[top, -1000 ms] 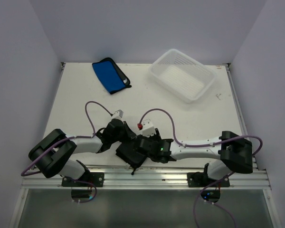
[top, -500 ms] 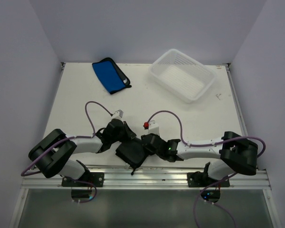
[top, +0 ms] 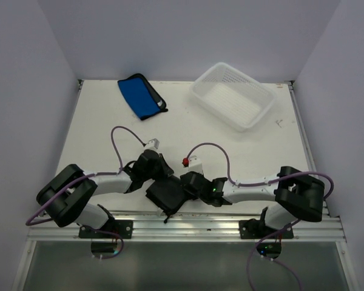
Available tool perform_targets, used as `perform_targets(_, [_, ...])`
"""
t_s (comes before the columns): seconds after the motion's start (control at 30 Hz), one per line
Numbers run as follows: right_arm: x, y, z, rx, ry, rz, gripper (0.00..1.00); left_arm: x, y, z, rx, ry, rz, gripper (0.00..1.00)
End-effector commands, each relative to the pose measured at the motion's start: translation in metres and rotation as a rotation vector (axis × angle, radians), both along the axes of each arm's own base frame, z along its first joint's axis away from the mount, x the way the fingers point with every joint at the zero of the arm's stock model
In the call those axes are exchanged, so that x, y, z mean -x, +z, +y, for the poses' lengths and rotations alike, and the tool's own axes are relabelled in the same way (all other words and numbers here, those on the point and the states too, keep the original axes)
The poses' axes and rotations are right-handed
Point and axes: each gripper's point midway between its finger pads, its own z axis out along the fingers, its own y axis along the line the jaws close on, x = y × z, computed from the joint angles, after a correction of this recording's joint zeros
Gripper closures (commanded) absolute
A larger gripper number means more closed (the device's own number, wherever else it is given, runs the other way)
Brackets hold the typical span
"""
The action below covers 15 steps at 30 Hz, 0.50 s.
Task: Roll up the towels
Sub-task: Roll the towel
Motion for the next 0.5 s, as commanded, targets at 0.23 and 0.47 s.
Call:
perform_targets(0.23, [-0.005, 0.004, 0.005, 0.036, 0.009, -0.013, 0.85, -0.003, -0.008, 0.005, -0.041, -0.006, 0.001, 0.82])
perform_targets(0.47, [-0.007, 0.021, 0.011, 0.053, 0.028, -0.116, 1.00, -0.022, 0.006, -0.002, -0.051, -0.008, -0.035, 0.82])
